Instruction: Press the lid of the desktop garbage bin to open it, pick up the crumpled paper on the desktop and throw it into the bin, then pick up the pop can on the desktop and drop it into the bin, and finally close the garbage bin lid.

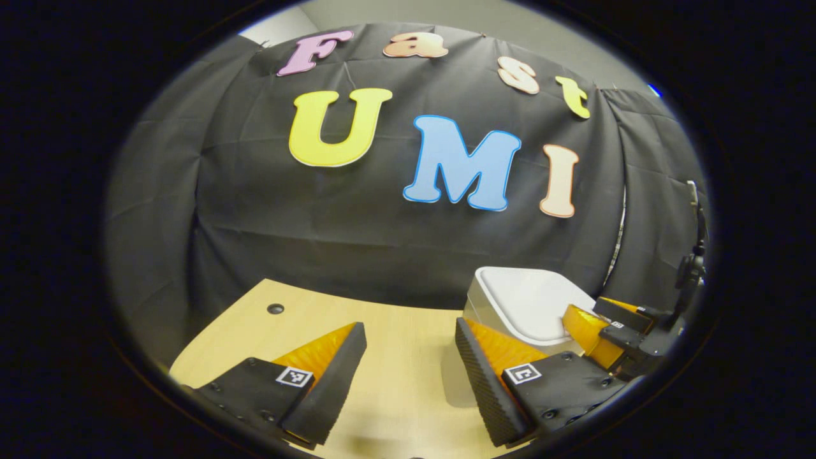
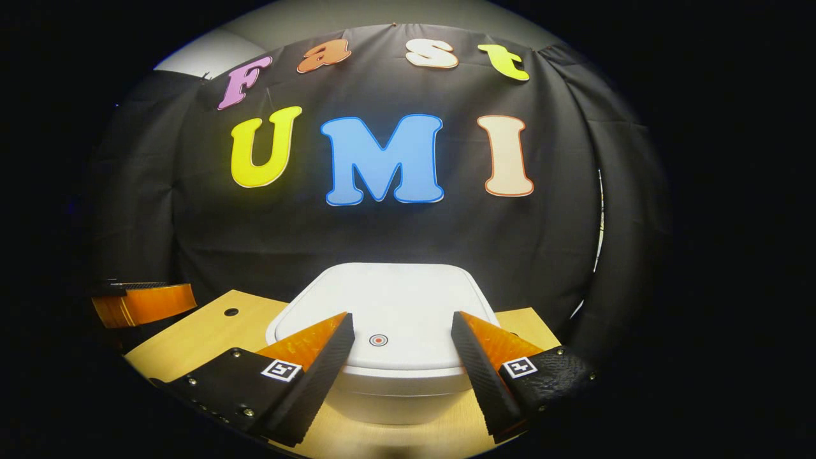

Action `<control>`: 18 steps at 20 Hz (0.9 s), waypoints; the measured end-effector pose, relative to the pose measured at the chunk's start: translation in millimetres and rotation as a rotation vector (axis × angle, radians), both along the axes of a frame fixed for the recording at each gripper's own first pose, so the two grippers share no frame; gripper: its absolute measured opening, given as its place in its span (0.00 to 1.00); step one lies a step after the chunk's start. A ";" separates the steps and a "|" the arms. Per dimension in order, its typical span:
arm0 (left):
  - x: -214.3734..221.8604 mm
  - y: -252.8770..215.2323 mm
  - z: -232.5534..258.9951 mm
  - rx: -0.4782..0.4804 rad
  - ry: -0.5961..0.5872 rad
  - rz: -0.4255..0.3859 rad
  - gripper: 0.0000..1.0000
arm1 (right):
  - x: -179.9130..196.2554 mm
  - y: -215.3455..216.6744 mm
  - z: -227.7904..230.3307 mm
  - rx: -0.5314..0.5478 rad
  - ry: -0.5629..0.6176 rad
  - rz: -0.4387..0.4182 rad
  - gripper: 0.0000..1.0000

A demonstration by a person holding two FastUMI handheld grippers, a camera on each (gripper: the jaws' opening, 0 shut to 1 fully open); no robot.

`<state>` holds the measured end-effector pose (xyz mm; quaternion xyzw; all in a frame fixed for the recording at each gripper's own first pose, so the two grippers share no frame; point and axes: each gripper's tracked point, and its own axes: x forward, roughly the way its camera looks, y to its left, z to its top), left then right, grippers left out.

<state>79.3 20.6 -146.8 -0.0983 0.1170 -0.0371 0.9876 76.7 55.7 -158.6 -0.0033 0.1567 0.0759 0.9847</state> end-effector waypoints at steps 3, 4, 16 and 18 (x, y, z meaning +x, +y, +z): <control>-0.8 1.1 -1.5 -0.008 -0.002 0.004 0.94 | -6.4 0.6 1.7 0.007 -0.006 0.013 0.99; -2.8 1.7 -0.4 -0.004 -0.004 0.006 0.94 | -8.4 0.7 3.2 0.011 -0.013 0.017 0.99; -11.1 8.8 20.7 0.059 -0.060 0.026 0.94 | -39.5 12.3 28.1 0.067 -0.020 0.051 0.98; -17.6 8.9 28.8 0.075 -0.076 0.023 0.94 | -40.8 8.8 40.0 0.073 -0.033 0.035 0.98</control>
